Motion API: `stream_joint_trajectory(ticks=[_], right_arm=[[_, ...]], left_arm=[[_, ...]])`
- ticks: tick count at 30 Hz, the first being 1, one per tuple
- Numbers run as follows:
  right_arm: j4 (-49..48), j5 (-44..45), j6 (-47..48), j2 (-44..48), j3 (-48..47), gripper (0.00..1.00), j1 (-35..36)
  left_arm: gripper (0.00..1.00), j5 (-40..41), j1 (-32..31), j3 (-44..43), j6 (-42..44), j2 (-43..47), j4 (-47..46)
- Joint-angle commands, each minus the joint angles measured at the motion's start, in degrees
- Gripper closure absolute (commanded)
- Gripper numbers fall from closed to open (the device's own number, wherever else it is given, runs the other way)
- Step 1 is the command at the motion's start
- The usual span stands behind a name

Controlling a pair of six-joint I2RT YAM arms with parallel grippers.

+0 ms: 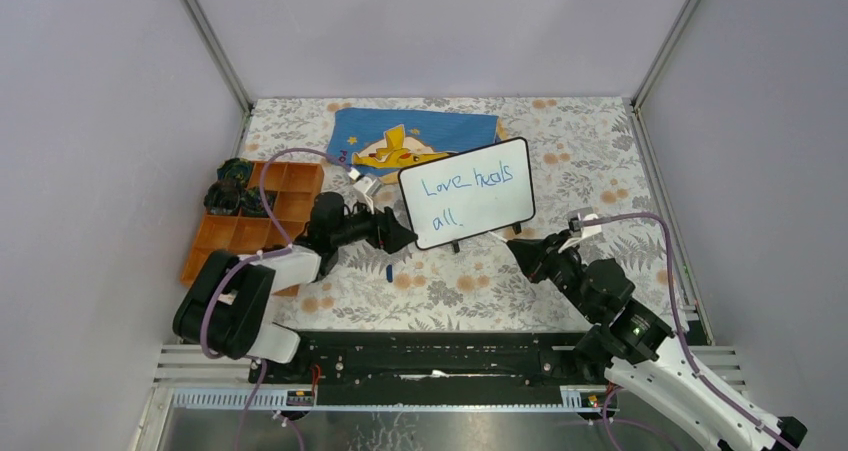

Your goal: Write a sentence on the whiteboard

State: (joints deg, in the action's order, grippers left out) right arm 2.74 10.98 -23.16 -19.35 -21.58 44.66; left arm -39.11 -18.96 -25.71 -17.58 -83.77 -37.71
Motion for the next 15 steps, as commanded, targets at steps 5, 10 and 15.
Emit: stream_joint_trajectory(ticks=[5, 10, 15], right_arm=[[-0.2, 1.0, 0.4, 3.2, -2.6, 1.0, -0.4], [5.4, 6.7, -0.8, 4.0, -7.6, 1.0, -0.4], [10.2, 10.9, 1.1, 2.5, -12.7, 1.0, -0.4]], left_arm=[[0.01, 15.7, -0.2, 0.4, 2.4, 13.9, 14.1], [0.01, 45.1, 0.1, -11.9, -12.2, 23.0, 37.7], [0.01, 53.0, 3.2, -15.6, -23.9, 28.6, 50.2]])
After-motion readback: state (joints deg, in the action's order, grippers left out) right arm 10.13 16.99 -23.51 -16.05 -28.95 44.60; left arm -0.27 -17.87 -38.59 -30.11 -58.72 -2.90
